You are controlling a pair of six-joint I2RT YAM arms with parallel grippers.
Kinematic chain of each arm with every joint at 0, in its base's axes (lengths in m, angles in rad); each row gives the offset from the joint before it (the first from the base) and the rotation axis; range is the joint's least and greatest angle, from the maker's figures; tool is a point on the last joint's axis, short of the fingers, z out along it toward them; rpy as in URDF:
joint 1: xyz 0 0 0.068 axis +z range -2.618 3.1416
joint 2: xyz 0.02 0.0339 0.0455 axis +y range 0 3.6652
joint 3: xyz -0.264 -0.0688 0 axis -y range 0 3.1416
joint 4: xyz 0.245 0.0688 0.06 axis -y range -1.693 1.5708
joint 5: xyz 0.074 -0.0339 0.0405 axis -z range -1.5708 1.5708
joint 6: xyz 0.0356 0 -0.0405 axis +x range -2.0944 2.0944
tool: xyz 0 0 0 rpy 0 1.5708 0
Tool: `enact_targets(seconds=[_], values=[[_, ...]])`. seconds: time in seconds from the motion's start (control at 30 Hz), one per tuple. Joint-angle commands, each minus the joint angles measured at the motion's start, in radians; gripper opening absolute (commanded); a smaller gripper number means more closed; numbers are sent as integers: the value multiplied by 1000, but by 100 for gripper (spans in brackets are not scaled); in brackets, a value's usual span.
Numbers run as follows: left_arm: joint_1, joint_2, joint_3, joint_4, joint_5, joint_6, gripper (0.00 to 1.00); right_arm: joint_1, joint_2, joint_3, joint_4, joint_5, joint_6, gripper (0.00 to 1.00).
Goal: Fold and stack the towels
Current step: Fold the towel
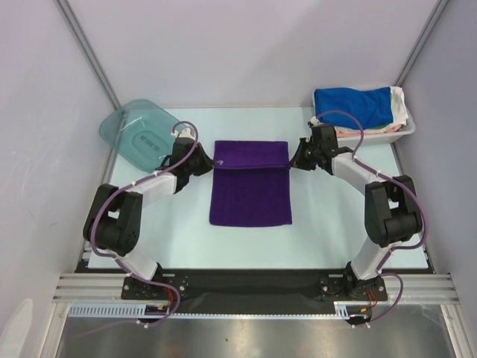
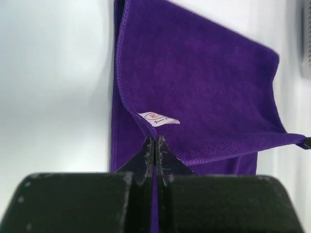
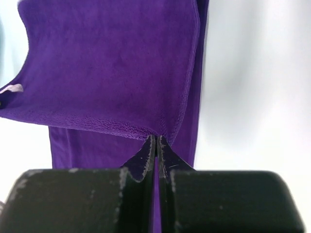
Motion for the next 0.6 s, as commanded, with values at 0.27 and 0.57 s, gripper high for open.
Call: enact_targets(seconds=[0.27, 0.57], values=[[-54, -140, -106, -35, 33, -3, 0, 46, -142, -110, -48, 41, -9, 0], [-90, -231, -174, -59, 21, 4, 0, 91, -215, -198, -55, 66, -15, 0]])
